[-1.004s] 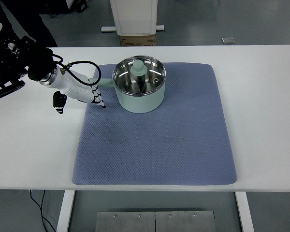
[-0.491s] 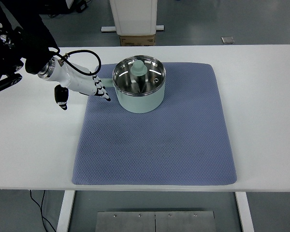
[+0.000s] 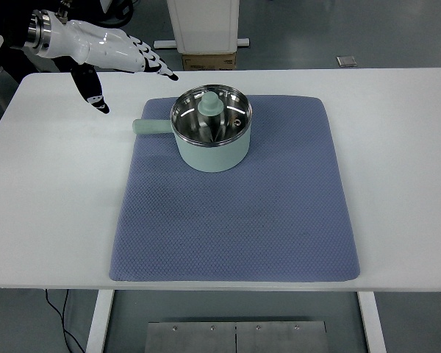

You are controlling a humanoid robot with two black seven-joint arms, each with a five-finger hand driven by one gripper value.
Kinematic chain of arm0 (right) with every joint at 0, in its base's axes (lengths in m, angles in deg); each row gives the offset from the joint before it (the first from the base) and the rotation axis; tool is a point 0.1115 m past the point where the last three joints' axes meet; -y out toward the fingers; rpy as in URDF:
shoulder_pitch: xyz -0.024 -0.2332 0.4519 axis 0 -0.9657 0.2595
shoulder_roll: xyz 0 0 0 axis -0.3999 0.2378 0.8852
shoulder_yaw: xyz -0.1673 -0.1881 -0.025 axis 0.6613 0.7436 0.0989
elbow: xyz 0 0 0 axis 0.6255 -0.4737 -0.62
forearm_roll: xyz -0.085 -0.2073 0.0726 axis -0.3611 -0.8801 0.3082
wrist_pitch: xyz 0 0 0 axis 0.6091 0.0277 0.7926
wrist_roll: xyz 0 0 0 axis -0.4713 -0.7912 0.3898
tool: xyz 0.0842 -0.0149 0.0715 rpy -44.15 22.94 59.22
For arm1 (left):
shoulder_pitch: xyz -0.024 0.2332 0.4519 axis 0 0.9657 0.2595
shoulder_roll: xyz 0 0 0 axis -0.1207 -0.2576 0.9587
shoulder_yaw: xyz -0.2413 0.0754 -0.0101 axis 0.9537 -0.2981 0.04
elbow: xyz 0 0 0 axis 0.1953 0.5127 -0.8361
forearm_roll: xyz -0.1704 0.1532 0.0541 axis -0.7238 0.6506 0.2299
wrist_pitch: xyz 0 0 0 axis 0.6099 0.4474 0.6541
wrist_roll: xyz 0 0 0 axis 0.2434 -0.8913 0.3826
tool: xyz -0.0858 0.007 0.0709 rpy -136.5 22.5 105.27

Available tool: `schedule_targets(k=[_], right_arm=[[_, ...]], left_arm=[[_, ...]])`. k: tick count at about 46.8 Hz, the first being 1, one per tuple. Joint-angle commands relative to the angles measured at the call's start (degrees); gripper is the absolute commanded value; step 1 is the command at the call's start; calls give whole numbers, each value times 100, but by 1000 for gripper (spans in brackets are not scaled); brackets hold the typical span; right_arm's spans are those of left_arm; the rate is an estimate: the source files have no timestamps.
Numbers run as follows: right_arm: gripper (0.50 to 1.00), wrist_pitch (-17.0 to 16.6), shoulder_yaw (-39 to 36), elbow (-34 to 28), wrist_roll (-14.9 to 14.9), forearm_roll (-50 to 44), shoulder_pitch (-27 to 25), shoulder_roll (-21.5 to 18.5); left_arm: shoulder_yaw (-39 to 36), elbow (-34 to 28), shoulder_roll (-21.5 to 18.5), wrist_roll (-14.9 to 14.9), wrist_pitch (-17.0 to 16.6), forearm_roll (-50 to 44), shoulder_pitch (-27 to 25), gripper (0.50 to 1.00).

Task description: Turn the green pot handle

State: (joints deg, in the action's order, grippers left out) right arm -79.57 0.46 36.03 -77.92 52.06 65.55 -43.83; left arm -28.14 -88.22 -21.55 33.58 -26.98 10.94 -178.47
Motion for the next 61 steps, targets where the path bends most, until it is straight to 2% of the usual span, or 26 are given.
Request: schedule_targets(k=[1, 3, 18, 23, 37, 41, 47, 56, 61], right_arm=[[1000, 0, 0, -12, 0, -1, 0, 1], [1000, 0, 0, -12, -8, -1, 0, 1], [1000, 0, 0, -12, 0, 8, 0, 1], [1000, 0, 0, 6, 0, 8, 0, 1], [1000, 0, 0, -12, 0, -1, 0, 1], [1000, 0, 0, 6, -8, 8, 0, 1], [1000, 0, 0, 6, 0, -1, 0, 1], [1000, 0, 0, -12, 0, -1, 0, 1], [1000, 0, 0, -12, 0, -1, 0, 1]], left_arm=[[-3, 38, -101, -1, 106, -2206, 83, 1000], [-3, 64, -198, -1, 167, -2645, 128, 1000], [15, 117, -119, -1, 167, -6741, 224, 1000], [15, 143, -119, -1, 124, -7708, 382, 1000], [366, 758, -110, -1, 97, -9203, 1156, 1000], [533, 925, 12, -1, 45, -9502, 1384, 1000], [902, 1057, 118, -1, -184, -9810, 1744, 1000], [1570, 1224, 513, -1, -799, -10223, 2342, 1000], [1974, 1329, 751, -1, -896, -10469, 2702, 1000]])
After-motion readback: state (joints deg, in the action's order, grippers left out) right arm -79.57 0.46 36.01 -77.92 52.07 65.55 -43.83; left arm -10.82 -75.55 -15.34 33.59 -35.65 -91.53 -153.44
